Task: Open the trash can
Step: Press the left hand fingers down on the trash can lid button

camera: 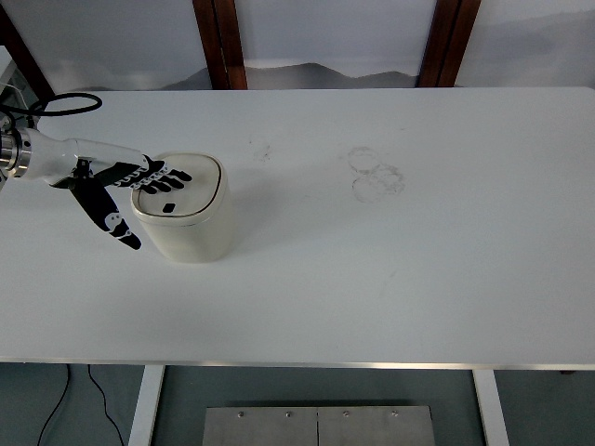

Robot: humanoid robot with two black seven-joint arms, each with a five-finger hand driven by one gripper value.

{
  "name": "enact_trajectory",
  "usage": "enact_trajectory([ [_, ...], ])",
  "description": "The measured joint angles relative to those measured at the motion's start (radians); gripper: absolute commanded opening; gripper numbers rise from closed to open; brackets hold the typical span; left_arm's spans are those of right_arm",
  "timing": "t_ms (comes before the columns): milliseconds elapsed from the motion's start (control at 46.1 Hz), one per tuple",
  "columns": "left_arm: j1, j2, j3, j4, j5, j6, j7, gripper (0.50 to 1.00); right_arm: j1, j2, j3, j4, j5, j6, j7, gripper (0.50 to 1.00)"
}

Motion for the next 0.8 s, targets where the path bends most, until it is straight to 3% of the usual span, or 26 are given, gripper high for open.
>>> enact_trajectory([
  [412,-0.012,-0.014,-0.002,-0.004,-0.014,0.001,0.0,1.0,0.0,0.0,0.0,0.0,0.0,0.0,0.0,0.995],
  [803,-0.007,-0.029,0.0,-0.004,-0.013,0.002,0.039,1.0,0.0,0.0,0.0,0.0,0.0,0.0,0.0,0.995],
])
